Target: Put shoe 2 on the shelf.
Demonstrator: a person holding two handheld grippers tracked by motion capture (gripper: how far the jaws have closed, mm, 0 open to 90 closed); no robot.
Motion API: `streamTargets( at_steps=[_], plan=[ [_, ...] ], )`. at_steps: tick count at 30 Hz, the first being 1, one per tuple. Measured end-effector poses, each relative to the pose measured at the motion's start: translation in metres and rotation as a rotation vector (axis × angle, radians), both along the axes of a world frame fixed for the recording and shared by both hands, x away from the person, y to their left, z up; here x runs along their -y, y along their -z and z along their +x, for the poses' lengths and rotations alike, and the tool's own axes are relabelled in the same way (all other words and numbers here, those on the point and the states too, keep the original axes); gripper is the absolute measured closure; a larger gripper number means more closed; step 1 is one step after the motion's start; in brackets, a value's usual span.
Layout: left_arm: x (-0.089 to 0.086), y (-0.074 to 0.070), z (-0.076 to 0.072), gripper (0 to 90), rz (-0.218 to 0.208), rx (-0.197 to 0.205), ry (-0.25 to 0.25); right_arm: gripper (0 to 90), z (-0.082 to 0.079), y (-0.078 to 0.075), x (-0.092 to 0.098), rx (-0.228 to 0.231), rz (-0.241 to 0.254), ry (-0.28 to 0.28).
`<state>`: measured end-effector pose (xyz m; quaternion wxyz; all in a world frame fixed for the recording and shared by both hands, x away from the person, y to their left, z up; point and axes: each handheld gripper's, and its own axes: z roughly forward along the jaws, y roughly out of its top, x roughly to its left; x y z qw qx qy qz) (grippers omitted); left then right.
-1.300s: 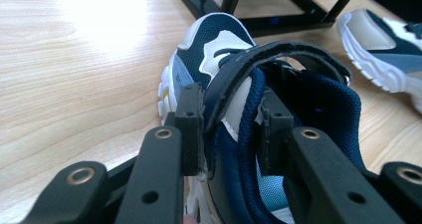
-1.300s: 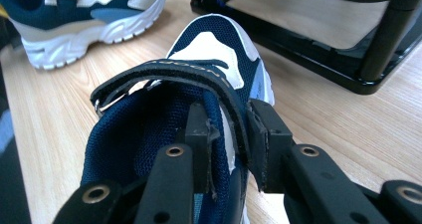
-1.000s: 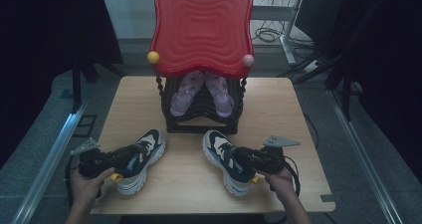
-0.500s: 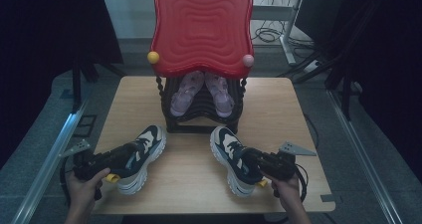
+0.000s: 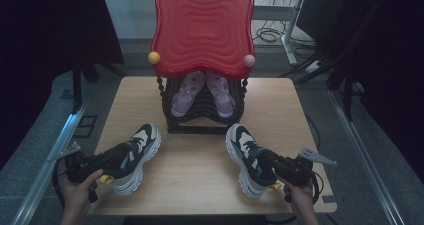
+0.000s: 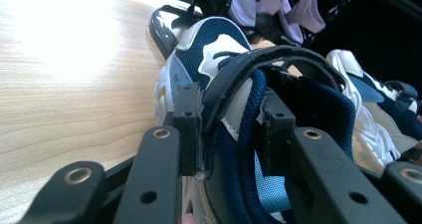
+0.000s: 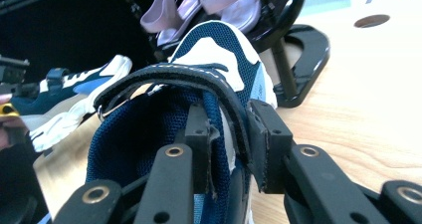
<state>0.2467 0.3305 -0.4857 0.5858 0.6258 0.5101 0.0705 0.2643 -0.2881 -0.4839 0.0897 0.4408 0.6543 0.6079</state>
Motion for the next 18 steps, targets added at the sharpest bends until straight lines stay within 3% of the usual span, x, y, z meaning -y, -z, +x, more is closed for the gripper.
streamTargets(
  at_steps=[9,13,18],
  plan=[
    [-0.007,-0.004,0.000,67.5,-0.067,0.022,-0.021,72.6,-0.003,-0.006,0.018,0.021,0.058,0.086],
    [-0.008,-0.009,0.000,67.4,-0.072,0.037,-0.034,72.6,-0.002,-0.007,0.024,0.030,0.097,0.134],
    [-0.008,-0.013,0.004,67.4,-0.088,0.047,-0.041,72.5,0.005,-0.009,0.032,0.031,0.131,0.149]
  ],
)
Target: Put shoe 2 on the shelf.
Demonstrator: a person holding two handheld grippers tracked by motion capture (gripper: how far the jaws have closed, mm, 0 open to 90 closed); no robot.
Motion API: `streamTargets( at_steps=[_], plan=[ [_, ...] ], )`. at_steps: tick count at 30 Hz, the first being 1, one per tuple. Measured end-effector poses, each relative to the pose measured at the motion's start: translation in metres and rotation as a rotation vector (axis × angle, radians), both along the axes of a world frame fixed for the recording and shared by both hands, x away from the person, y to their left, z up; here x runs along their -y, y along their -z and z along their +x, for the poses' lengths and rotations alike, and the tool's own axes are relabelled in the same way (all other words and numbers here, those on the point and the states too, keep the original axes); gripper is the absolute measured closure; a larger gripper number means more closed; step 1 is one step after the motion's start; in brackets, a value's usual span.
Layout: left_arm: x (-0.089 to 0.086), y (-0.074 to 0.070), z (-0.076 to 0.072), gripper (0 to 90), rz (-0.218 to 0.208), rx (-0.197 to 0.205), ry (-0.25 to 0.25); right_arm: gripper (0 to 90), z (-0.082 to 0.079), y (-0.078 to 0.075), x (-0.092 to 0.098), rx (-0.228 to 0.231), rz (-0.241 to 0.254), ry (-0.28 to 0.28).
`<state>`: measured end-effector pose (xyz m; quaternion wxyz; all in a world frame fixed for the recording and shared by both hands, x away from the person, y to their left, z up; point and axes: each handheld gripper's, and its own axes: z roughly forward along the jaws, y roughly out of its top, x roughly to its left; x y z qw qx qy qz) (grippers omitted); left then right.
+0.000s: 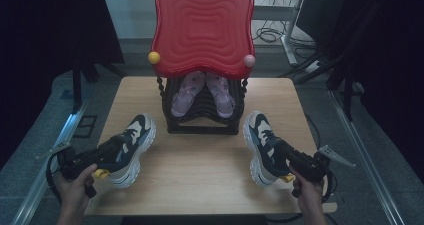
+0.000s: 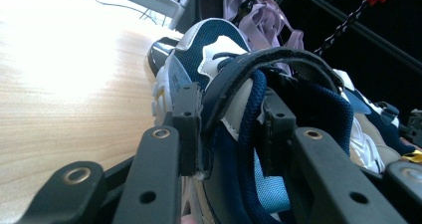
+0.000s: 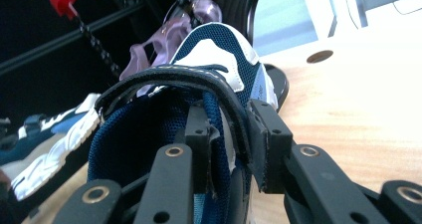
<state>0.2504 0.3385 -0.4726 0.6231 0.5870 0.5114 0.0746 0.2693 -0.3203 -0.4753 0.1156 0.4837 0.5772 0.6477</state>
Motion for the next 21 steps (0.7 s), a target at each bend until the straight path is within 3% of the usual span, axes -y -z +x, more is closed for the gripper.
streamTargets(
  at_steps=[7,12,16,21],
  plan=[
    [0.002,-0.008,0.007,67.2,-0.014,0.023,-0.018,72.5,0.009,-0.010,0.002,0.029,0.037,0.049],
    [-0.001,-0.021,0.014,67.1,-0.029,0.045,-0.032,72.4,0.014,-0.019,0.008,0.051,0.085,0.131],
    [-0.005,-0.033,0.018,67.1,-0.030,0.071,-0.049,72.5,0.019,-0.029,0.010,0.069,0.122,0.140],
    [-0.010,-0.043,0.026,67.0,-0.054,0.088,-0.049,72.4,0.029,-0.041,0.007,0.107,0.119,0.134]
  ],
)
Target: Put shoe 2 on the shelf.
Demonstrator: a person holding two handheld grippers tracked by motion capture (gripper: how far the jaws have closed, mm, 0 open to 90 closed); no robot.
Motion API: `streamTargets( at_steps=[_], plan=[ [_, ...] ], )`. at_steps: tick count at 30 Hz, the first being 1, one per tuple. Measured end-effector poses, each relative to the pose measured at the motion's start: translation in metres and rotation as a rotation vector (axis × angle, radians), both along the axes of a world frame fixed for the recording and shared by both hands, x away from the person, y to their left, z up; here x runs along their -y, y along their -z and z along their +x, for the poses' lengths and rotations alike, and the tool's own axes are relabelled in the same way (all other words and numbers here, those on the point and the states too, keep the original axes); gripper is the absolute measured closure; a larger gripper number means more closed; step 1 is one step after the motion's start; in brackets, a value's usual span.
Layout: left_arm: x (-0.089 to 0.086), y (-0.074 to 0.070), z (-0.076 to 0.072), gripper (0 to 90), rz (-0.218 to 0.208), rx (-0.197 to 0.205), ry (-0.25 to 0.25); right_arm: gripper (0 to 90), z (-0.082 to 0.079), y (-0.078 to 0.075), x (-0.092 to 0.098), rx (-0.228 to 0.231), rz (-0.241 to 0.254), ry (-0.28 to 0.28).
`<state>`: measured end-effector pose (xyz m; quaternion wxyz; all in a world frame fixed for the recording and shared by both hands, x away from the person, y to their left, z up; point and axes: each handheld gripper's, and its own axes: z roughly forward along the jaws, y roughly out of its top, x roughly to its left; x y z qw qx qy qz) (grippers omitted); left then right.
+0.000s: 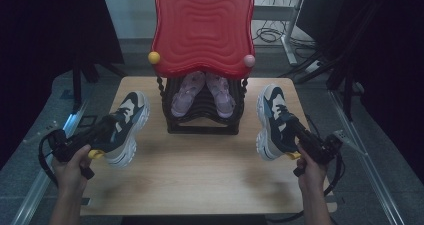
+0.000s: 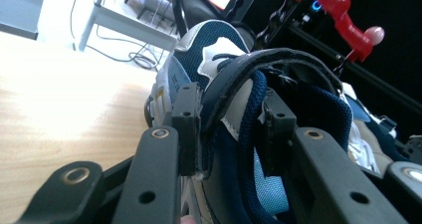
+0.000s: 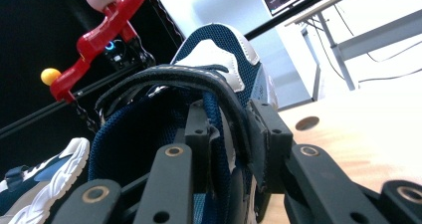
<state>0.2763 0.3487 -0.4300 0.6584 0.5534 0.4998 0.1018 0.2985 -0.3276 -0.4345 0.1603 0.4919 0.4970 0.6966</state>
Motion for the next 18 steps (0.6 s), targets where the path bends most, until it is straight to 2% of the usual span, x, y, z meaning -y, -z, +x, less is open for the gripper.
streamTargets(
  at_steps=[6,15,18],
  plan=[
    [-0.003,-0.011,0.006,66.8,-0.001,0.015,-0.009,72.2,0.010,-0.011,-0.004,0.007,0.021,-0.006],
    [-0.008,-0.028,0.010,66.8,-0.021,0.051,-0.019,71.8,0.019,-0.028,-0.007,0.045,0.022,-0.005],
    [-0.010,-0.034,0.011,66.7,-0.028,0.061,-0.027,71.9,0.023,-0.032,-0.006,0.050,0.044,-0.006]
  ],
)
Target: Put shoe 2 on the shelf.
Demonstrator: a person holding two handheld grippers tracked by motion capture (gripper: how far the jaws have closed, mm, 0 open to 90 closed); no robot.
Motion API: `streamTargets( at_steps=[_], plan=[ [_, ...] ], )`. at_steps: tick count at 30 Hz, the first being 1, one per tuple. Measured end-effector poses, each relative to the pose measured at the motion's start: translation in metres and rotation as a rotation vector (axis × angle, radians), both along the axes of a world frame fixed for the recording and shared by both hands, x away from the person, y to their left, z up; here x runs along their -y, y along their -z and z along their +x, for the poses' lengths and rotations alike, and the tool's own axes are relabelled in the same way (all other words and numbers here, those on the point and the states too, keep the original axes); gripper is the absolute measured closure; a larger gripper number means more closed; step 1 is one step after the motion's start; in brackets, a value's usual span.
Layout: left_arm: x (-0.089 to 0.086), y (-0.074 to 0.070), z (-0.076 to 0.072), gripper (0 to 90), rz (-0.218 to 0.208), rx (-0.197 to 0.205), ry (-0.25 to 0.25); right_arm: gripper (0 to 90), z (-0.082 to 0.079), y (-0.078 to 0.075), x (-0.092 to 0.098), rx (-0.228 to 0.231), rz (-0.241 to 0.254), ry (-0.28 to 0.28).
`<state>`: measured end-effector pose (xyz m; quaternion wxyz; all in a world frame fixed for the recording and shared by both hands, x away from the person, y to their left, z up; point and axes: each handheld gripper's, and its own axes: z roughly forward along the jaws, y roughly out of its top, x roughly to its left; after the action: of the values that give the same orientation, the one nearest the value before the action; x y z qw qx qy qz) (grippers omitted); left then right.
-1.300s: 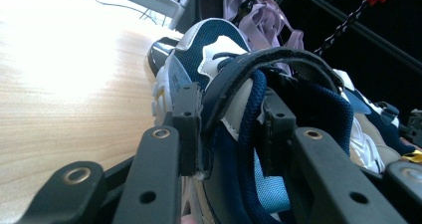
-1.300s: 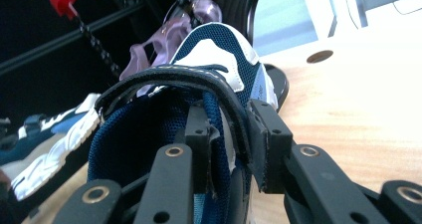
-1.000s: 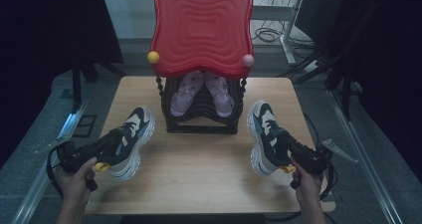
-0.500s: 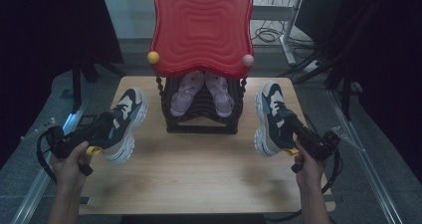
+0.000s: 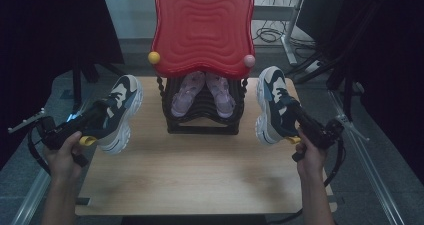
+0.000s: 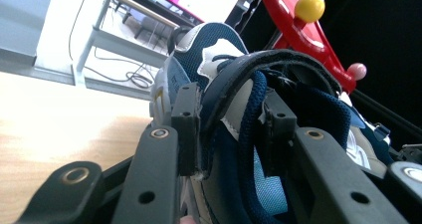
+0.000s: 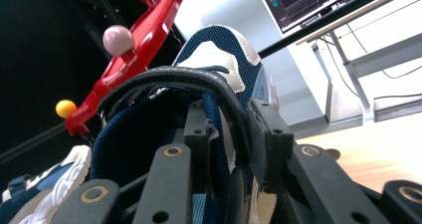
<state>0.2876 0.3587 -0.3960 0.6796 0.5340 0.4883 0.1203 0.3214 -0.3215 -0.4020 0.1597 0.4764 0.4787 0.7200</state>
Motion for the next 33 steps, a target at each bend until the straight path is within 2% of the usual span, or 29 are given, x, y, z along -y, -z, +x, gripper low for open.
streamTargets(
  at_steps=[11,17,21,27,33],
  plan=[
    [0.000,-0.020,0.010,66.7,-0.026,0.032,0.012,71.9,0.010,-0.024,-0.001,0.025,0.032,-0.002],
    [0.003,-0.027,0.015,66.7,-0.028,0.042,0.010,71.8,0.014,-0.033,0.000,0.033,0.023,0.011],
    [0.003,-0.032,0.017,66.6,-0.011,0.050,0.003,71.8,0.016,-0.035,0.000,0.026,0.026,0.012],
    [0.003,-0.040,0.026,66.6,-0.031,0.065,0.000,71.8,0.018,-0.043,0.001,0.030,0.006,0.019],
    [0.004,-0.048,0.034,66.6,-0.050,0.079,-0.006,71.8,0.020,-0.053,0.000,0.043,0.007,0.017]
  ],
)
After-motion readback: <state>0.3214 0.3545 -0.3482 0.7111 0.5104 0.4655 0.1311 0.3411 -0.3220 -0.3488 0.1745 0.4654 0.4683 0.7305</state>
